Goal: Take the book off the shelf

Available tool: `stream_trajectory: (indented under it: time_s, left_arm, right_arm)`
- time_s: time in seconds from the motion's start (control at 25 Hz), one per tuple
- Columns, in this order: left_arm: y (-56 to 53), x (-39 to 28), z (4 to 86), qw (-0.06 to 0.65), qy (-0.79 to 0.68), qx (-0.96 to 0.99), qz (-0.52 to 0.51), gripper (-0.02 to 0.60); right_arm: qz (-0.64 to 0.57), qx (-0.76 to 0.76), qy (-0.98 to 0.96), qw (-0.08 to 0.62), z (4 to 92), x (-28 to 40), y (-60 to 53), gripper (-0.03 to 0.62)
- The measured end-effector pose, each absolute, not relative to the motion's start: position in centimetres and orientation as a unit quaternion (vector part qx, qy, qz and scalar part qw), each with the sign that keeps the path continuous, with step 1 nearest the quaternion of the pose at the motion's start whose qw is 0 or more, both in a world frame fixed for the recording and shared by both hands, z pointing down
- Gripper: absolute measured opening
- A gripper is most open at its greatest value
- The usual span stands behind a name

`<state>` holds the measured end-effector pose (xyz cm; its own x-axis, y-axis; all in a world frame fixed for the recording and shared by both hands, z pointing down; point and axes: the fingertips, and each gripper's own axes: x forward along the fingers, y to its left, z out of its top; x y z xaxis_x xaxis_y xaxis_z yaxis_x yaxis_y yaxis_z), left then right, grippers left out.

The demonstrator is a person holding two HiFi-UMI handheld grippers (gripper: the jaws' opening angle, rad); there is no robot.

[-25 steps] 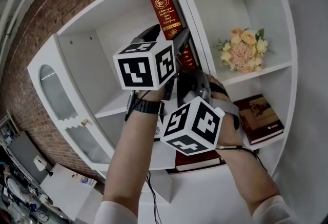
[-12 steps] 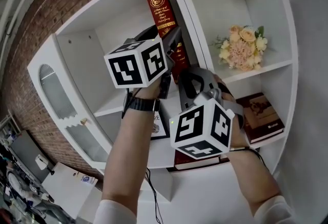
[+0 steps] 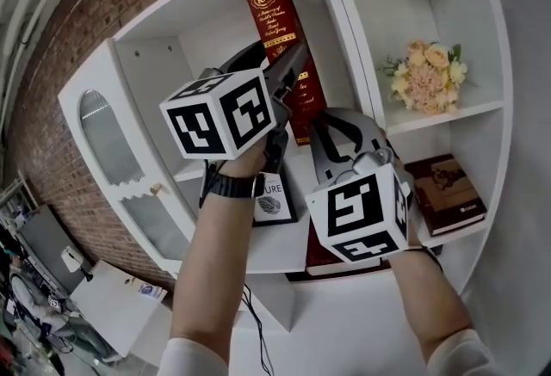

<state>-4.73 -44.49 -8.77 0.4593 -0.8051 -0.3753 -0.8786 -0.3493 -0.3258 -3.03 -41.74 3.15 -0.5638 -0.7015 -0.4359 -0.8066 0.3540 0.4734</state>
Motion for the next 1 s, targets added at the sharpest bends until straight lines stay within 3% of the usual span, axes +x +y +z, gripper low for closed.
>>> stream_trajectory:
  time_s: [0.12, 0.2, 0.44, 1.0]
  left_arm:
    - [-43.2, -5.3, -8.8, 0.245, 0.513, -0.819, 0.08, 0.261]
    - [-42.4, -5.7, -8.8, 0.246, 0.513, -0.818, 0.08, 0.261]
    - [-40.5, -6.8, -8.7, 0.243, 0.513, -0.819, 0.086, 0.261]
    - [-35.6, -8.2, -8.0, 0.262, 0.479, -0.828, 0.127, 0.258]
  right_arm:
    - [0.331, -0.453, 0.824, 0.088, 3.2, -4.0, -41.0, 0.043]
    - [0.324, -0.447, 0.829, 0.094, 3.3, -4.6, -40.6, 0.137]
    - [0.307, -0.436, 0.838, 0.115, 3.2, -6.0, -39.5, 0.242]
    - [0.34, -0.447, 0.819, 0.118, 4.4, -8.2, -36.3, 0.247]
